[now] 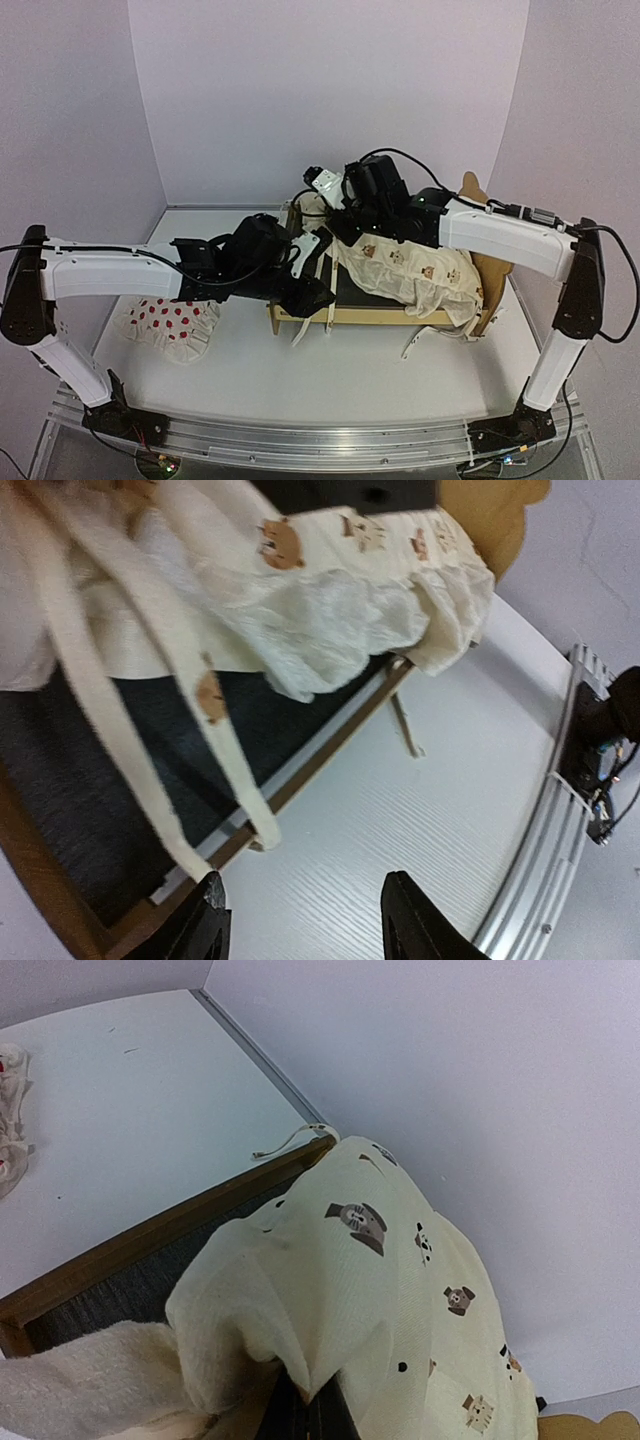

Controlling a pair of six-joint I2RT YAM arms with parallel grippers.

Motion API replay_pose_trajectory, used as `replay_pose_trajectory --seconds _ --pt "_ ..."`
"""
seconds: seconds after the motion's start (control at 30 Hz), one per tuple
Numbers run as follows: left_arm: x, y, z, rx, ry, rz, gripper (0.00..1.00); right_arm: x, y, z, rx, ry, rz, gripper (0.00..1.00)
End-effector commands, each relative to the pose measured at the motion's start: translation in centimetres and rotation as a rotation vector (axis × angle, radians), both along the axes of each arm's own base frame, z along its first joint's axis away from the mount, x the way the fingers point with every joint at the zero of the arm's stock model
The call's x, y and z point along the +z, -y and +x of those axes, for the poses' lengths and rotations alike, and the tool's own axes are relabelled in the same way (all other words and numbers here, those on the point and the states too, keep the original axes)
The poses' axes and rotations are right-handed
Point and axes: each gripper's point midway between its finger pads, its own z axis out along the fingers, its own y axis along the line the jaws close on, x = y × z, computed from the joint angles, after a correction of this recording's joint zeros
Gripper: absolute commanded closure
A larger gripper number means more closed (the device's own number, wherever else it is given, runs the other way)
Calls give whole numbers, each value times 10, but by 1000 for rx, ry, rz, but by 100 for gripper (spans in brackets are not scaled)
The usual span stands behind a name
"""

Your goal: Set up the pet bed

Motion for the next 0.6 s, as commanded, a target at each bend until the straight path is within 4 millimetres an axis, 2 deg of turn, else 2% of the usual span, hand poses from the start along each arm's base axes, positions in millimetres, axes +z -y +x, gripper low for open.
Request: replay_pose_trajectory --seconds 0.0,0.2,0.37,0.57 --pt "-9 -25 29 164 91 113 50 43 13 1 -37 71 102 100" --pt "-39 -23 48 227 112 215 56 43 17 -3 -38 67 108 100" --pt "-43 -10 53 205 119 201 59 44 20 -5 -42 70 110 100" --pt "-44 0 63 212 138 180 79 42 21 -6 -39 64 112 100"
